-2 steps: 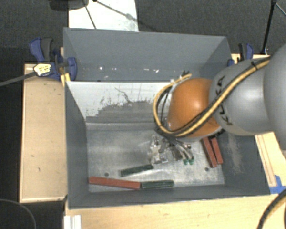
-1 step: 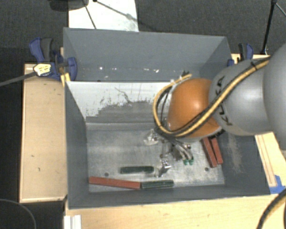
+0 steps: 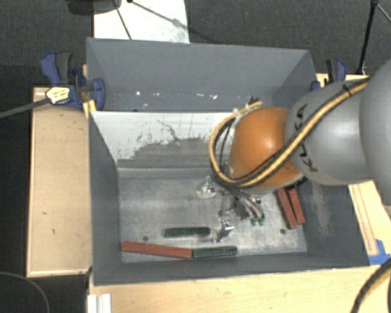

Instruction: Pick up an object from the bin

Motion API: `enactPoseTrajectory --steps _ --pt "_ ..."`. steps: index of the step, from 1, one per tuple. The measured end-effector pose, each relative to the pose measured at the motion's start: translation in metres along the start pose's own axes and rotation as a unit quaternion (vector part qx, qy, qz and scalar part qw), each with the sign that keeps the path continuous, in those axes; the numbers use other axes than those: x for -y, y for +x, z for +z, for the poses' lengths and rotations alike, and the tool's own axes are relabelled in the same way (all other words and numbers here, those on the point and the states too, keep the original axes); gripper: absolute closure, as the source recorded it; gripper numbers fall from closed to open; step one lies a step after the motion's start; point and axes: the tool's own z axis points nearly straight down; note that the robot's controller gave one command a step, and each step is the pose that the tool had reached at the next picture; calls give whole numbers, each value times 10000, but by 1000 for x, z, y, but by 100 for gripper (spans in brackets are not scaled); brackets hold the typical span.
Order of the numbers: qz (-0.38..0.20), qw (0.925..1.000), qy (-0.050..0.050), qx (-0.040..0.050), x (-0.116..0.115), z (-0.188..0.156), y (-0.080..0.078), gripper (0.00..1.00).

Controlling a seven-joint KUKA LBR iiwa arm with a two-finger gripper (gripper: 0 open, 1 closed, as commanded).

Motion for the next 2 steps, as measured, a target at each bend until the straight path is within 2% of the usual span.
enactPoseTrajectory --steps 1,2 --pt "-404 9992 -1 49 -33 22 12 100" --pt "-401 9992 -1 49 -33 22 12 100"
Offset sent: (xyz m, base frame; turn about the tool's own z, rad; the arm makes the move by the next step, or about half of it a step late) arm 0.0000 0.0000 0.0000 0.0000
